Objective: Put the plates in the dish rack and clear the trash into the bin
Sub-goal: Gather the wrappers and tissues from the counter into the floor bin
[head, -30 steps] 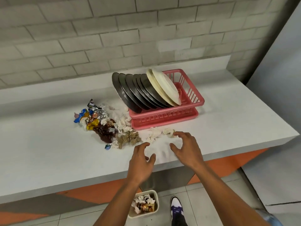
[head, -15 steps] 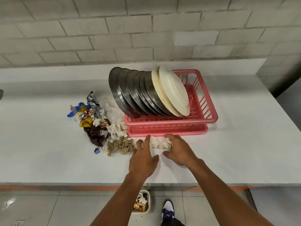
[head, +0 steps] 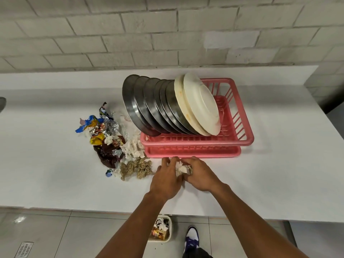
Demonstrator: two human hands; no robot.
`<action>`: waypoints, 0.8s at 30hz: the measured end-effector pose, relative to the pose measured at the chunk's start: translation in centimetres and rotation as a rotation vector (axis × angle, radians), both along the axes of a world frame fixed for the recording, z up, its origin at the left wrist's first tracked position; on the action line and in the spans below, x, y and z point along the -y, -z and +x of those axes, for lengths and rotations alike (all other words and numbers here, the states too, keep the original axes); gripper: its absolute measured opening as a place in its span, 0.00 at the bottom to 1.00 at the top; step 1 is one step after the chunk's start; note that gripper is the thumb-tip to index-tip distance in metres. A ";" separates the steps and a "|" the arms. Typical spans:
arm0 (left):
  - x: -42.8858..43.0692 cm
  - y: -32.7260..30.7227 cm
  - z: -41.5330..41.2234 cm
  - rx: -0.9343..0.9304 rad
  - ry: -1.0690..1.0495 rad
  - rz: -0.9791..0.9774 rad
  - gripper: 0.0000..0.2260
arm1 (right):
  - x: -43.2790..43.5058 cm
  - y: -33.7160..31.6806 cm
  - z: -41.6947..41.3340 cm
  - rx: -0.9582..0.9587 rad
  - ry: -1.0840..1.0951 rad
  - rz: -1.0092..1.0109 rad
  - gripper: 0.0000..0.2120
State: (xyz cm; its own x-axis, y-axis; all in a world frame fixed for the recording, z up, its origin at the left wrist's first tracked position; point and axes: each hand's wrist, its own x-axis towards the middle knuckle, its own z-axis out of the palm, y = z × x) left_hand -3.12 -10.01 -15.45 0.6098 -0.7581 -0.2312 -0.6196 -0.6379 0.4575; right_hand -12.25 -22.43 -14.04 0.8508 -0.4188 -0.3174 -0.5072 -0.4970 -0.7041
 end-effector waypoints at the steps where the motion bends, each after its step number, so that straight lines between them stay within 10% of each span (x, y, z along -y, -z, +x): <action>1: 0.0 0.0 0.1 -0.002 0.013 -0.009 0.24 | 0.1 -0.1 0.1 -0.008 -0.011 0.007 0.21; 24: -17.2 -3.8 -3.1 -0.130 0.145 -0.330 0.21 | -16.0 -3.5 -6.4 0.239 0.206 0.535 0.32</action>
